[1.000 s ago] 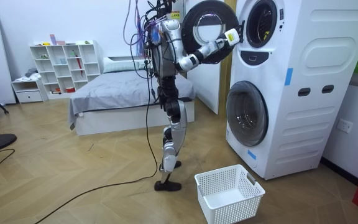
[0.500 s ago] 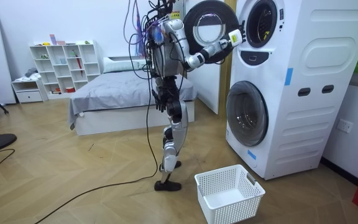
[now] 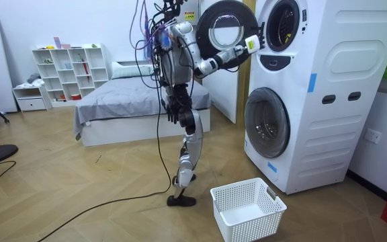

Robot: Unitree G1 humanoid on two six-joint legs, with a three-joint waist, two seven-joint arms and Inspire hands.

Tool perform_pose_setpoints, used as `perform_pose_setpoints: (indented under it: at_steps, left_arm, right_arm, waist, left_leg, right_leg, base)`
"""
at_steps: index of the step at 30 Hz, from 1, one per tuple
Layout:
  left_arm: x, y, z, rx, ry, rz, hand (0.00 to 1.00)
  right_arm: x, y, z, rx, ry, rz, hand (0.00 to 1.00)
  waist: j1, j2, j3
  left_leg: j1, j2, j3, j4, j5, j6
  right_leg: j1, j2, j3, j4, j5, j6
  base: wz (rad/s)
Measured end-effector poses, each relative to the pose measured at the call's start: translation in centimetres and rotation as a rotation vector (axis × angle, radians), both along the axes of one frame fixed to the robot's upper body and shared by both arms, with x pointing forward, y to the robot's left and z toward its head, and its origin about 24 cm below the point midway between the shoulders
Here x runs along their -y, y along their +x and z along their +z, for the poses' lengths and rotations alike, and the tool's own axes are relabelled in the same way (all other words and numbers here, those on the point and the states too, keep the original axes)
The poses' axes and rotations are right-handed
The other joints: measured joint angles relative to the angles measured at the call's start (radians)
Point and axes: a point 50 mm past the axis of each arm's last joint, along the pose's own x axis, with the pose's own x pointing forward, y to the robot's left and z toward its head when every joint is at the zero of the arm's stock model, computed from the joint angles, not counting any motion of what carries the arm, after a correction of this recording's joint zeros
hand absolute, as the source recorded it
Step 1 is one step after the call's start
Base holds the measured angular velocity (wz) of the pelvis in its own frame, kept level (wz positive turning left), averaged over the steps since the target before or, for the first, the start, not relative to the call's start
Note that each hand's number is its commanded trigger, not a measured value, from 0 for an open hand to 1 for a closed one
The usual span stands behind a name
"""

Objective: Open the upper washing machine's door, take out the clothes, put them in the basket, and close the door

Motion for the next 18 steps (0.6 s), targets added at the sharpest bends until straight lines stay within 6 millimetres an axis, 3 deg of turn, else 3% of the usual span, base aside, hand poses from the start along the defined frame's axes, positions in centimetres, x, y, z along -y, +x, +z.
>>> perform_pose_setpoints:
  at_steps: [2, 4, 5, 6, 7, 8, 9, 10, 14, 17, 18]
  left_arm:
    - [-0.1, -0.5, 0.0, -0.007, 0.004, 0.007, 0.00]
    - [-0.2, -1.3, 0.0, -0.024, 0.010, 0.012, 0.00]
    - [-0.1, -1.8, 0.0, -0.036, 0.007, 0.015, 0.00]
    - [0.1, -2.3, 0.0, -0.046, 0.000, 0.019, 0.00]
    - [0.1, -3.0, 0.0, -0.062, 0.001, 0.024, 0.00]
    - [0.0, -3.3, 0.0, -0.069, 0.001, 0.026, 0.00]
    - [0.1, -3.6, 0.0, -0.076, -0.005, 0.028, 0.00]
    - [0.0, -3.6, 0.0, -0.072, -0.007, 0.027, 0.00]
    - [0.0, -2.1, 0.0, -0.013, -0.026, 0.028, 0.00]
    - [-0.8, -0.2, 0.2, 0.040, -0.003, 0.014, 0.00]
    - [-1.2, 0.8, 0.4, 0.068, 0.015, 0.004, 0.00]
  right_arm:
    - [0.0, 0.0, 0.0, 0.003, 0.006, 0.003, 0.00]
    - [-0.2, 0.1, 0.2, 0.010, 0.023, 0.007, 0.00]
    - [-0.1, 0.1, 0.3, 0.017, 0.030, -0.001, 0.00]
    - [0.0, 0.3, 0.4, 0.020, 0.031, -0.011, 0.00]
    - [-0.1, 0.3, 0.4, 0.018, 0.034, -0.012, 0.00]
    - [-0.1, 0.3, 0.5, 0.021, 0.035, -0.010, 0.00]
    - [-0.1, 0.3, 0.7, 0.033, 0.037, -0.009, 0.00]
    - [0.0, 0.3, 0.7, 0.035, 0.040, -0.015, 0.00]
    - [0.3, 0.3, 0.8, 0.037, 0.038, -0.032, 0.00]
    - [0.4, 0.3, 0.8, 0.039, 0.037, -0.041, 0.00]
    - [0.6, 0.3, 0.9, 0.045, 0.036, -0.049, 0.00]
  waist:
    - [0.012, -0.009, -0.0067]
    - [0.015, -0.033, 0.0024]
    - [0.016, -0.042, 0.0048]
    - [0.023, -0.042, 0.0054]
    - [0.031, -0.047, 0.0029]
    - [0.031, -0.050, 0.0008]
    - [0.026, -0.050, -0.0010]
    - [0.020, -0.059, -0.0069]
    - [0.001, -0.062, -0.0106]
    - [-0.033, -0.054, -0.0054]
    - [-0.038, -0.051, -0.0031]
  left_leg:
    - [-0.001, -0.001, 0.001, 0.001, 0.002, -0.003]
    - [-0.038, -0.007, -0.011, 0.047, 0.013, -0.027]
    - [-0.078, -0.013, -0.032, 0.006, 0.016, -0.034]
    - [-0.118, -0.011, -0.050, -0.082, 0.043, -0.047]
    - [-0.151, -0.007, -0.056, -0.125, 0.114, -0.046]
    - [-0.161, -0.008, -0.056, -0.144, 0.143, -0.046]
    - [-0.165, -0.010, -0.047, -0.148, 0.190, -0.024]
    - [-0.163, -0.030, -0.043, -0.138, 0.197, 0.002]
    - [-0.152, -0.081, 0.001, -0.094, 0.137, 0.045]
    - [-0.098, -0.127, 0.026, -0.110, 0.104, 0.075]
    - [-0.072, -0.138, 0.034, -0.114, 0.087, 0.083]
  right_leg:
    - [-0.008, -0.007, 0.001, 0.021, -0.016, -0.010]
    - [0.006, -0.018, 0.003, 0.017, -0.017, -0.014]
    - [0.012, -0.024, 0.006, 0.010, -0.018, -0.011]
    - [0.014, -0.027, 0.008, 0.008, -0.024, -0.002]
    - [0.021, -0.035, 0.012, 0.006, -0.034, 0.013]
    - [0.024, -0.041, 0.014, 0.005, -0.039, 0.020]
    - [0.029, -0.048, 0.016, 0.002, -0.049, 0.038]
    - [0.031, -0.064, 0.018, -0.009, -0.047, 0.063]
    - [0.052, -0.119, 0.066, -0.002, -0.042, 0.092]
    - [0.014, -0.182, 0.089, 0.162, -0.040, 0.104]
    - [-0.012, -0.207, 0.092, 0.250, -0.022, 0.126]
  base:
    - [0.07]
    - [0.14]
    - [0.13]
    - [0.00]
    - [-0.12]
    - [-0.09]
    - [-0.05]
    - [-0.07]
    - [-0.09]
    - [0.00]
    - [-0.06]
